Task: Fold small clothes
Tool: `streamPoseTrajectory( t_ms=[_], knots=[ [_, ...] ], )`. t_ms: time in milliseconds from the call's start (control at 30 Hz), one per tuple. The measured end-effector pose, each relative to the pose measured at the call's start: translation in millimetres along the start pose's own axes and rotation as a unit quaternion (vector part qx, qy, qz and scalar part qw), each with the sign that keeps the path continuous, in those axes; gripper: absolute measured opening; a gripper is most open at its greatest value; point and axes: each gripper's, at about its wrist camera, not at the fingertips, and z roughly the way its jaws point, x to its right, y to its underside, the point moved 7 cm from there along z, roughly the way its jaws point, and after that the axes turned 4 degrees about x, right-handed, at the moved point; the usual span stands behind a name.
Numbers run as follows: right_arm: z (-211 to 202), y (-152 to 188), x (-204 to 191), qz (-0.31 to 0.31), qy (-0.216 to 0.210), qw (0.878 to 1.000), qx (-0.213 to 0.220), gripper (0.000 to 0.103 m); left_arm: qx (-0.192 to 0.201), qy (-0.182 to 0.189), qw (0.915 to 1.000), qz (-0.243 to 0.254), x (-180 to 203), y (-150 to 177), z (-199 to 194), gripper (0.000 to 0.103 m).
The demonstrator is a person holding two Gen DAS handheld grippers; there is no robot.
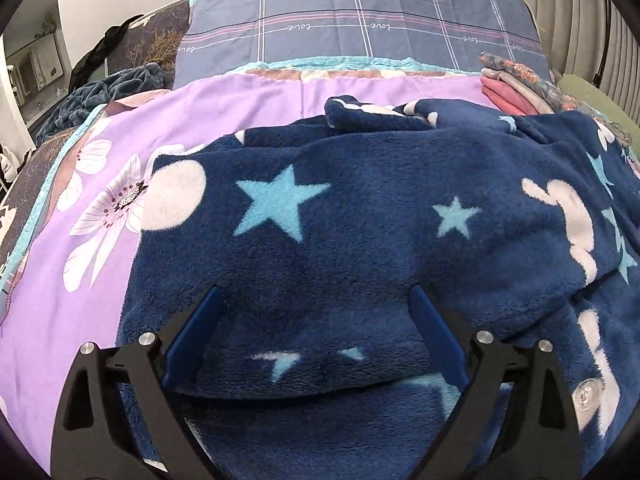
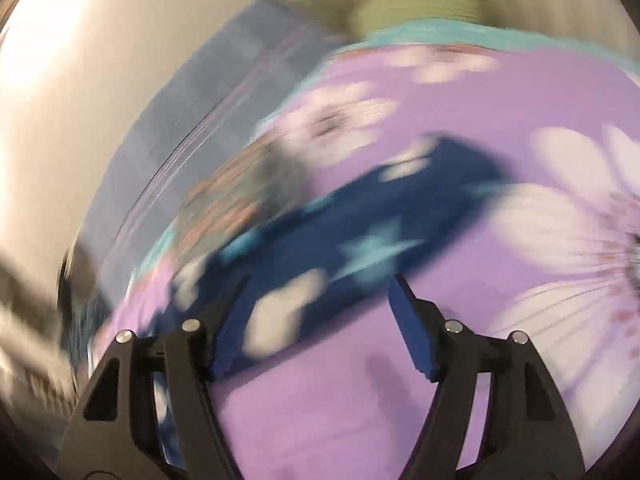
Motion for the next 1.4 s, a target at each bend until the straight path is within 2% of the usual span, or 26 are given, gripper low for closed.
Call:
streamPoseTrajectory(
  t_ms=[67,133,200,267,333,367,400,433,467,500,600,667,700,733,800,867,933,1067,1200,1267,1300,1333,1400],
  knots=[
    [4.6,-12.7,35.0,0.07,0.013,0.997,-0.001,0.069,0.0,-0.002,1.0,0.0,-0.8,0.0,-0.2,0.096],
    [14.9,-19.5,56.9,0.129,0.006,0.992,-0.008,0.066,0.002,-0.002,1.0,0.0,-1.6,0.0,-0.9,0.096],
    [22.9,-24.5,60.7,0.144,0.0,0.99,0.001,0.065,0.004,-0.005,1.0,0.002,-1.3,-0.4,-0.8,0.096],
    [33.9,-33.2,58.5,0.124,0.019,0.992,0.008,0.065,0.004,-0.006,1.0,0.001,-0.6,-0.5,-0.6,0.097],
    [49.3,-39.2,59.0,0.112,0.037,0.993,0.008,0.043,0.005,-0.005,1.0,0.001,-0.5,-0.4,-0.8,0.097],
    [55.2,-41.7,64.8,0.12,0.046,0.992,0.002,0.013,0.005,-0.004,1.0,0.0,-0.6,-0.4,-0.8,0.097],
    [62.5,-40.1,67.9,0.14,0.039,0.989,-0.012,0.008,0.005,-0.003,1.0,-0.001,-0.8,-0.6,-0.7,0.097],
    [66.6,-36.5,69.2,0.18,0.013,0.983,-0.021,0.008,0.005,-0.003,1.0,-0.001,-1.1,-0.6,-0.6,0.097],
    [64.0,-36.8,64.2,0.206,-0.013,0.978,-0.012,0.008,0.005,-0.003,1.0,-0.001,-0.5,-0.2,-0.6,0.097],
    [58.0,-35.8,47.1,0.2,-0.044,0.979,-0.002,0.008,0.005,-0.003,1.0,-0.001,-0.8,-0.2,-0.6,0.097],
    [39.7,-27.3,-27.1,0.123,-0.121,0.985,0.002,0.008,0.004,-0.001,1.0,-0.003,-0.7,-0.1,-0.4,0.097],
    [22.5,-0.4,-101.9,0.058,-0.201,0.978,-0.019,0.008,0.005,0.001,1.0,-0.004,-1.0,0.2,-0.4,0.097],
    [12.5,23.8,-148.4,0.006,-0.241,0.97,-0.035,0.008,0.005,0.002,1.0,-0.004,-1.5,-0.1,-0.4,0.097],
    [6.9,42.2,-176.6,-0.029,-0.262,0.964,-0.045,0.008,0.005,0.003,1.0,-0.005,-1.7,-0.1,-0.4,0.097],
    [-0.8,94.4,-236.7,-0.106,-0.31,0.941,-0.08,0.009,0.006,0.005,1.0,-0.006,-2.5,-0.2,-0.4,0.097],
    [6.5,163.2,-282.9,-0.162,-0.343,0.914,-0.144,0.009,0.006,0.01,0.9999,-0.009,-3.3,-0.4,-0.3,0.097],
    [28.5,216.7,-298.3,-0.194,-0.326,0.905,-0.192,0.009,0.007,0.017,0.9997,-0.014,-4.1,-0.2,-0.6,0.098],
    [73.5,278.6,-288.8,-0.199,-0.275,0.905,-0.254,0.009,0.01,0.029,0.9993,-0.022,-5.2,-0.3,-1.0,0.098],
    [82.9,294.4,-281.9,-0.228,-0.268,0.903,-0.245,0.01,0.013,0.044,0.9985,-0.03,-5.9,-1.0,-2.8,0.098],
    [76.4,300.3,-284.3,-0.237,-0.271,0.903,-0.235,0.011,0.018,0.084,0.9953,-0.044,-4.6,-4.1,-9.8,0.098],
    [76.9,297.5,-283.5,-0.239,-0.273,0.903,-0.231,0.011,0.021,0.105,0.9926,-0.057,-4.1,-6.0,-14.1,0.098],
    [77.7,300.3,-278.5,-0.245,-0.275,0.902,-0.226,0.011,0.024,0.151,0.9845,-0.087,-2.4,-9.3,-21.6,0.098],
    [75.3,303.8,-275.7,-0.258,-0.275,0.901,-0.216,0.011,0.019,0.239,0.96,-0.145,4.2,-15.6,-30.9,0.098]
  ],
)
